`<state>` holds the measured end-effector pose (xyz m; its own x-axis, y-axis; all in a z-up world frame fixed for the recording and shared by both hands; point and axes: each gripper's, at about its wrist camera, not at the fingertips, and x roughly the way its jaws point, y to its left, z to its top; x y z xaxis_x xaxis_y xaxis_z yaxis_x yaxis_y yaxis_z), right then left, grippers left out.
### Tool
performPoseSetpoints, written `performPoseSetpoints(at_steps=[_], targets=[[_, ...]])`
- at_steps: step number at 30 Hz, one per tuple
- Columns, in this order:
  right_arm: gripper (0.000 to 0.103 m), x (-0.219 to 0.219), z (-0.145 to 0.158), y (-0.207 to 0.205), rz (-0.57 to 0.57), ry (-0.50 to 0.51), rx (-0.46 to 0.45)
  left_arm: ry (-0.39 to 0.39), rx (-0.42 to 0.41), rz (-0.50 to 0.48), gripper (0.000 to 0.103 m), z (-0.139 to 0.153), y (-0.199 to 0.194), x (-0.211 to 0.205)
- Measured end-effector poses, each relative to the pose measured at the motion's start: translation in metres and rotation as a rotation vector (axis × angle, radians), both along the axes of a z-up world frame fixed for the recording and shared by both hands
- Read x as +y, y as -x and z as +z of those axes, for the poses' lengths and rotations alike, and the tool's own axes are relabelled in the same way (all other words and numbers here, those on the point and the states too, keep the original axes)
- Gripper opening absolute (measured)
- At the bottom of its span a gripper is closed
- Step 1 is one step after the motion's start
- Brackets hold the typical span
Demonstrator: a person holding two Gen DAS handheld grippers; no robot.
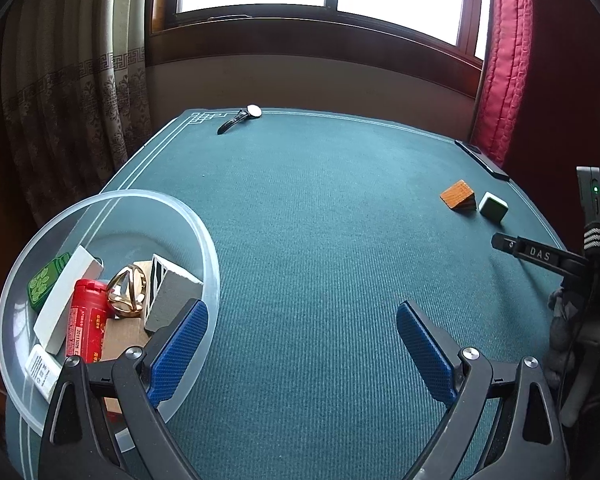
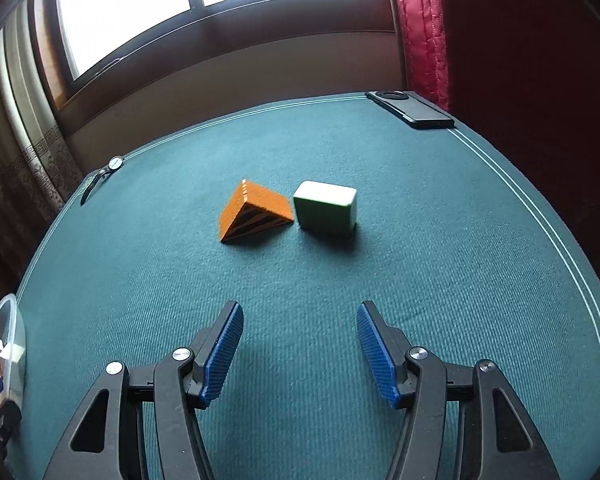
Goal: Organize rigid objects
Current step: 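Move the open right tool back to the white-and-green block, then close the right tool on the white-and-green block and lift it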
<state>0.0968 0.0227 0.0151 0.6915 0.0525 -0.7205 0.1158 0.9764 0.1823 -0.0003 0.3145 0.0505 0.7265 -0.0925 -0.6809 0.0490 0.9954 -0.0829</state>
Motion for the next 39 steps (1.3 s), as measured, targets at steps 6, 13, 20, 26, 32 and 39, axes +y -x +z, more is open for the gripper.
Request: performPoseSetpoints(at_steps=[6, 13, 20, 26, 32, 39], targets=[[0.063, -0.02, 0.008, -0.025, -0.064, -0.05, -0.007, -0.004, 0.009, -0.018, 0.096, -0.002, -0.002, -0.006], [0.063, -0.026, 0.002, -0.051, -0.109, -0.052, 0.011, -0.006, 0.013, -0.036, 0.096, -0.003, -0.005, -0.013], [0.063, -0.022, 0.0, -0.066, -0.112, -0.03, 0.013, -0.011, 0.031, -0.04, 0.096, -0.008, -0.013, -0.017], [0.063, -0.02, -0.001, -0.076, -0.103, -0.023, 0.012, -0.013, 0.043, -0.059, 0.096, -0.009, -0.02, -0.025], [0.046, -0.018, -0.002, -0.074, -0.069, 0.021, 0.009, -0.021, 0.043, -0.073, 0.096, -0.007, -0.028, -0.034], [0.046, -0.024, -0.003, -0.051, 0.052, 0.031, 0.0, -0.017, 0.054, -0.076, 0.096, -0.009, -0.033, -0.036]])
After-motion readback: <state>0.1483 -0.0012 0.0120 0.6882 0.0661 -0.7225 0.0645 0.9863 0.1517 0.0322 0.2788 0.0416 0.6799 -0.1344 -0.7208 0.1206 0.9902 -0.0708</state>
